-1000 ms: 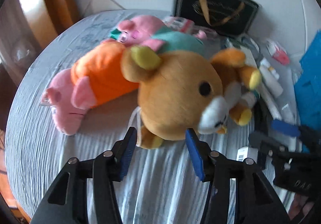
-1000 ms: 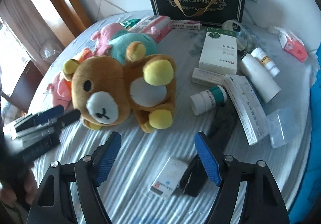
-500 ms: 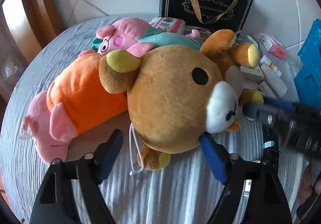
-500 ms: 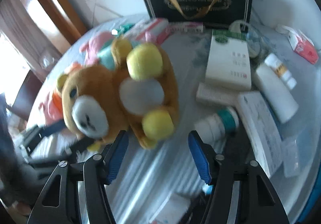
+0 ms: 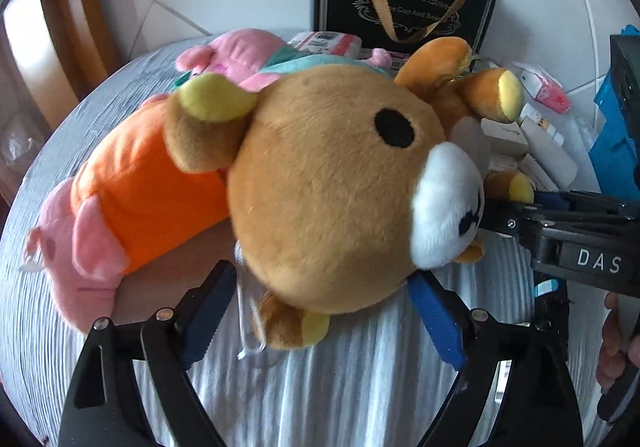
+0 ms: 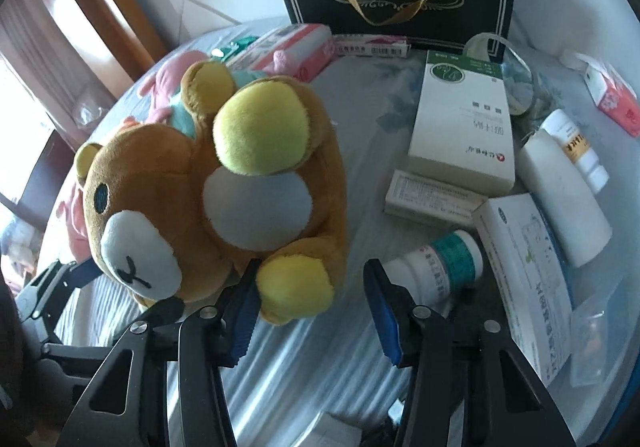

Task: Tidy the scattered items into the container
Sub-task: 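Grasp the brown teddy bear with the right tool while the left tool pushes it, then lift the teddy bear with the right tool and carry it over the crate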

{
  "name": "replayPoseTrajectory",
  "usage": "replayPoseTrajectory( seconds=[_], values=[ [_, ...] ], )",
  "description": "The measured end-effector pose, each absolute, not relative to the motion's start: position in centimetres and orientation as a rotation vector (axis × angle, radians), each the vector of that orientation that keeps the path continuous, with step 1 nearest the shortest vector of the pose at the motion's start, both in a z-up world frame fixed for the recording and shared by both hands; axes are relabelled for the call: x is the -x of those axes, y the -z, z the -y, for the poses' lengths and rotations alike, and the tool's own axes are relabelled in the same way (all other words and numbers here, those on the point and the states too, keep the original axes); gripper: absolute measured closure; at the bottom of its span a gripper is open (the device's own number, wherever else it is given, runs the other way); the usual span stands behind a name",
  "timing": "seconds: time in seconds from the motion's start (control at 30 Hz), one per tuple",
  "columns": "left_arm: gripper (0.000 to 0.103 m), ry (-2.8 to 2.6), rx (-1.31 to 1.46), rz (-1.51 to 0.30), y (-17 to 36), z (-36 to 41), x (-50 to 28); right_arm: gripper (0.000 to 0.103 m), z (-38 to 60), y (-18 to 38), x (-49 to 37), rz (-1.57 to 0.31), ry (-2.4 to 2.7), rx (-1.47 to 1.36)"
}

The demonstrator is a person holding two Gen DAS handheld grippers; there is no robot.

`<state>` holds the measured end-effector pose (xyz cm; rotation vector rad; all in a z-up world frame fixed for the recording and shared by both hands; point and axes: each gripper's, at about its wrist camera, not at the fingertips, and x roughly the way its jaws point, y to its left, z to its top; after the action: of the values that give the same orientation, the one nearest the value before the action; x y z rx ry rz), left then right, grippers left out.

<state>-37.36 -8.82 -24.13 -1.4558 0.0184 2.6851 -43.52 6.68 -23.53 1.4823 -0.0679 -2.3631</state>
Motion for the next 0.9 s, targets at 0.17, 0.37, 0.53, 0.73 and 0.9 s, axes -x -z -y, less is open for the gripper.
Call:
replayPoseTrajectory(
  seconds=[0.17,0.37,0.53,0.73,0.9],
  values=[
    [0.028,-2.692,1.403,-0.017,23.9,8.3,38.1,0.070,-6.7,23.3,44.2,0.085,2.377,-1.430],
    [0.033,-2.723,1.329,0.009,22.3,8.5,37.3,0.074,-6.9,22.2,43.8,0.096,2.397,-1.363],
    [0.037,-2.768,1.234,0.007,18.8,8.7,35.6,0.076,-7.2,20.1,42.2,0.101,2.423,-1.297],
    [0.076,-2.777,1.201,-0.026,15.1,8.4,33.1,0.078,-7.6,15.2,38.9,0.115,2.459,-1.161],
    [0.056,-2.760,1.341,0.028,15.3,9.3,31.1,0.078,-7.0,13.3,36.5,0.058,2.486,-1.196]
  ],
)
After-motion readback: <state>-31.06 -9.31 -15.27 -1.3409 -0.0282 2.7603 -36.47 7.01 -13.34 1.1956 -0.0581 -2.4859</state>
